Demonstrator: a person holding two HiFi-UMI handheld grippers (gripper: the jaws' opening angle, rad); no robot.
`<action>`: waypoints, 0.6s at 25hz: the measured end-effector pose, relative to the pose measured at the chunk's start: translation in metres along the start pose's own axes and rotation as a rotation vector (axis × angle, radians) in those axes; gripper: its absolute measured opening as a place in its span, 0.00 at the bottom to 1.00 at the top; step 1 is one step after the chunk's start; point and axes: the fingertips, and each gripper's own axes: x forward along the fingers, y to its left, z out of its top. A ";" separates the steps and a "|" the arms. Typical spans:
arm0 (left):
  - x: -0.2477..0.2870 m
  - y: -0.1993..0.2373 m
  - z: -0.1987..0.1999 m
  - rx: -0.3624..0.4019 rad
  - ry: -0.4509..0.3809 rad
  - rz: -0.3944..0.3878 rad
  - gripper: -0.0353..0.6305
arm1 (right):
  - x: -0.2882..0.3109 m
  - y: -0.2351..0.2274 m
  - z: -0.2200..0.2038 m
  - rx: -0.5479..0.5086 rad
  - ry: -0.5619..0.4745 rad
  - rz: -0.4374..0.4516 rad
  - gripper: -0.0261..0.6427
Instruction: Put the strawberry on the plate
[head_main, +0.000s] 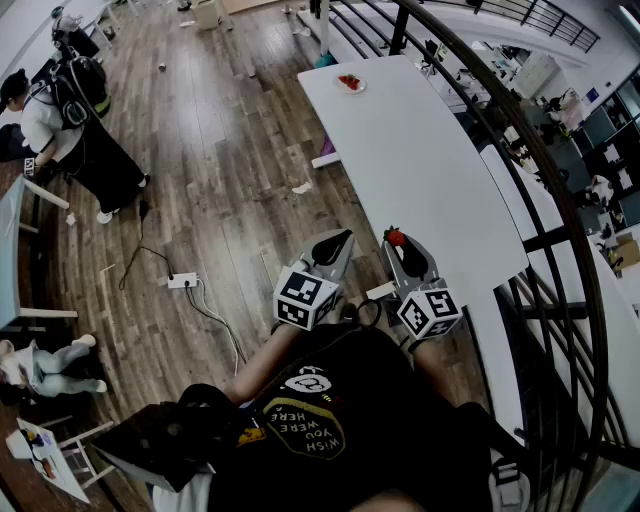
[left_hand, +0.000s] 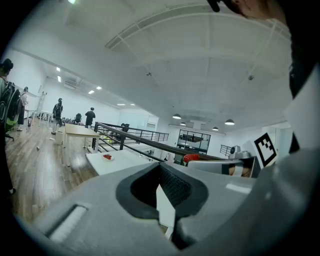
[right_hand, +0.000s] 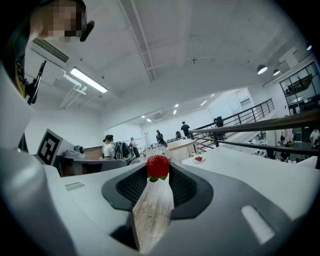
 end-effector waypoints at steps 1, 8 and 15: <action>0.001 -0.002 0.001 0.001 -0.003 -0.002 0.05 | 0.000 -0.001 0.000 -0.004 0.002 0.002 0.25; 0.020 -0.009 0.006 0.009 -0.013 -0.011 0.05 | 0.005 -0.008 0.005 -0.021 0.006 0.047 0.25; 0.040 -0.018 0.009 0.006 -0.004 -0.002 0.05 | 0.004 -0.028 0.007 -0.009 0.041 0.054 0.25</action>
